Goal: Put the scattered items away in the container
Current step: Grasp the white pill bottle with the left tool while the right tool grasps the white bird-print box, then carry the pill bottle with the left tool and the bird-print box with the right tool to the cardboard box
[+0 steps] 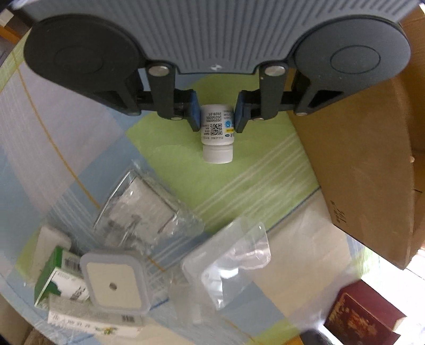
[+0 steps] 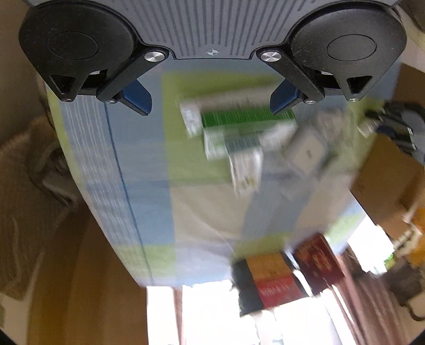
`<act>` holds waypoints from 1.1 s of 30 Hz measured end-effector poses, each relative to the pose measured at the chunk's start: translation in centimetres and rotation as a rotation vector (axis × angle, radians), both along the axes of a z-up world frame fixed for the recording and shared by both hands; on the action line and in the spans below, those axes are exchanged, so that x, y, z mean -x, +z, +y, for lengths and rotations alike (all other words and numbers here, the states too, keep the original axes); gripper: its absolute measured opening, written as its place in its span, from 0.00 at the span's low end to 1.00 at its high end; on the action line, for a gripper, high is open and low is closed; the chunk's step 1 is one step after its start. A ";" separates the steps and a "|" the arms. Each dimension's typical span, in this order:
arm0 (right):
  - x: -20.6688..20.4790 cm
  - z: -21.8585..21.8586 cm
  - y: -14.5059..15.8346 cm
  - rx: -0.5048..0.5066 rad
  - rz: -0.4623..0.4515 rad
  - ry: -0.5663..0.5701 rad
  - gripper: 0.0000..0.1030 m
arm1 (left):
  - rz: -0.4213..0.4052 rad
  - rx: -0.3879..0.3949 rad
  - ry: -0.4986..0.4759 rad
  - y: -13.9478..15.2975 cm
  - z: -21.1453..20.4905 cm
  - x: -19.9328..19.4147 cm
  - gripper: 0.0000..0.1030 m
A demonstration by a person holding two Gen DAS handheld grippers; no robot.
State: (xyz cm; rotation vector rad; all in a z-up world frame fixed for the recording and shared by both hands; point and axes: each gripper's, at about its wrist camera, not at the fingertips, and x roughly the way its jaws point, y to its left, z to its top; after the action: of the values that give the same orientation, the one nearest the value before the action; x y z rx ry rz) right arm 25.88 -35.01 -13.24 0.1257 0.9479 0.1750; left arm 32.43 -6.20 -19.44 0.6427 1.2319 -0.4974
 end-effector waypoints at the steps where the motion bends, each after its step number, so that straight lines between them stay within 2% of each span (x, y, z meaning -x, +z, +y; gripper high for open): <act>1: -1.0 0.1 0.3 -0.006 -0.013 0.018 0.97 | -0.009 0.014 0.003 0.5 0.1 0.1 0.22; 3: -2.9 0.8 0.4 -0.006 -0.027 0.075 0.97 | -0.028 0.041 0.010 1.5 0.5 0.1 0.22; 7: -6.9 3.4 -1.1 0.072 0.016 0.170 0.97 | -0.064 0.095 0.024 3.5 1.1 0.3 0.22; 8: -7.7 4.0 -1.8 0.084 0.043 0.189 0.91 | -0.073 0.108 0.027 4.0 1.2 0.3 0.22; 9: -8.5 4.6 -2.5 0.096 0.071 0.207 0.72 | -0.082 0.122 0.031 4.5 1.4 0.4 0.22; 10: -9.4 5.2 -3.2 0.108 0.099 0.226 0.66 | -0.092 0.135 0.034 5.0 1.6 0.4 0.22; 15: -11.7 7.2 -5.9 0.196 0.160 0.259 0.64 | -0.137 0.203 0.051 7.6 2.3 0.6 0.22; 16: -12.0 7.4 -6.2 0.210 0.172 0.265 0.40 | -0.147 0.216 0.055 8.1 2.5 0.6 0.22; 19: -12.0 7.8 -6.1 0.235 0.172 0.273 0.40 | -0.162 0.243 0.074 9.1 3.4 0.7 0.22; 22: -11.2 7.8 -4.2 0.246 0.111 0.219 0.40 | -0.180 0.273 0.096 10.0 4.6 0.9 0.22; 27: -9.2 8.7 0.5 0.091 0.010 0.161 0.40 | -0.224 0.319 0.122 12.6 7.1 2.0 0.22; 33: -5.9 14.0 5.0 -0.082 -0.041 0.192 0.40 | -0.286 0.322 0.176 15.4 11.3 3.0 0.22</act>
State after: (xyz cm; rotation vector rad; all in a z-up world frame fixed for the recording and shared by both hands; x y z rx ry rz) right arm 31.77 -20.99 -8.22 0.1063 0.9114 0.3931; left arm 29.39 5.05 -4.03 0.3150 0.9024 -0.4273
